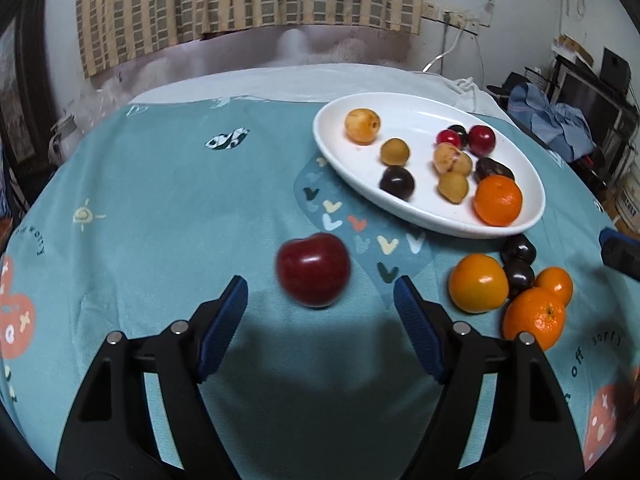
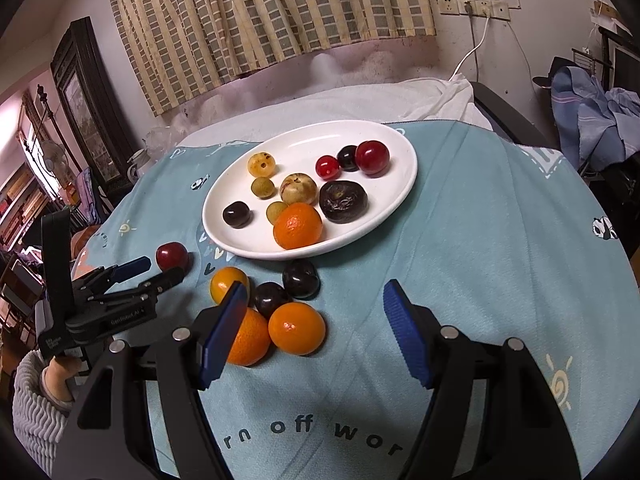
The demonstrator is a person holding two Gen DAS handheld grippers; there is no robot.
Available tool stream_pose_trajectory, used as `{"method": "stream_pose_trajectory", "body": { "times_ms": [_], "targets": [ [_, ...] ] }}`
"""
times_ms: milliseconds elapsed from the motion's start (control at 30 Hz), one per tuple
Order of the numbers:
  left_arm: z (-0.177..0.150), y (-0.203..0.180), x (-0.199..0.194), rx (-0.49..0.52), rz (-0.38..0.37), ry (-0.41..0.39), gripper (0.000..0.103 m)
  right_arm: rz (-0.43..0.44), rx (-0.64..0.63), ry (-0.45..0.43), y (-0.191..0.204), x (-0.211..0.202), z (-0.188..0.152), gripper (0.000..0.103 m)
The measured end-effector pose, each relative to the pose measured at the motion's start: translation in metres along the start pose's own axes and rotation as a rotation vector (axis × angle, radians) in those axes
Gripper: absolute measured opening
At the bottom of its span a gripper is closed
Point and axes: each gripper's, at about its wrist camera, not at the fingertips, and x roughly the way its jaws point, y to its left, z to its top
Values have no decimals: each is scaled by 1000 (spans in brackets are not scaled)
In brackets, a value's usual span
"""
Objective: Organize fruits
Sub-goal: 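Move the left tool to the red apple and close on it, then lift the apple with the left tool while the right tool grasps an orange persimmon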
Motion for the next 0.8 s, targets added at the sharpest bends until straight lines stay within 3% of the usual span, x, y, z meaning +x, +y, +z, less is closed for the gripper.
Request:
{"method": "stream_pose_trajectory", "body": {
  "times_ms": [367, 467, 500, 533, 800],
  "targets": [
    [10, 0, 13, 0, 10, -13, 75, -9, -39, 17, 8, 6, -4, 71],
    [11, -2, 14, 12, -12, -14, 63, -13, -44, 22, 9, 8, -5, 71],
    [11, -1, 15, 11, -23, -6, 47, -14, -46, 22, 9, 8, -5, 71],
    [11, 0, 18, 6, -32, 7, 42, -14, -48, 23, 9, 9, -5, 71],
    [-1, 3, -7, -21, -3, -6, 42, -25, -82, 71, 13, 16, -8, 71]
  ]
}}
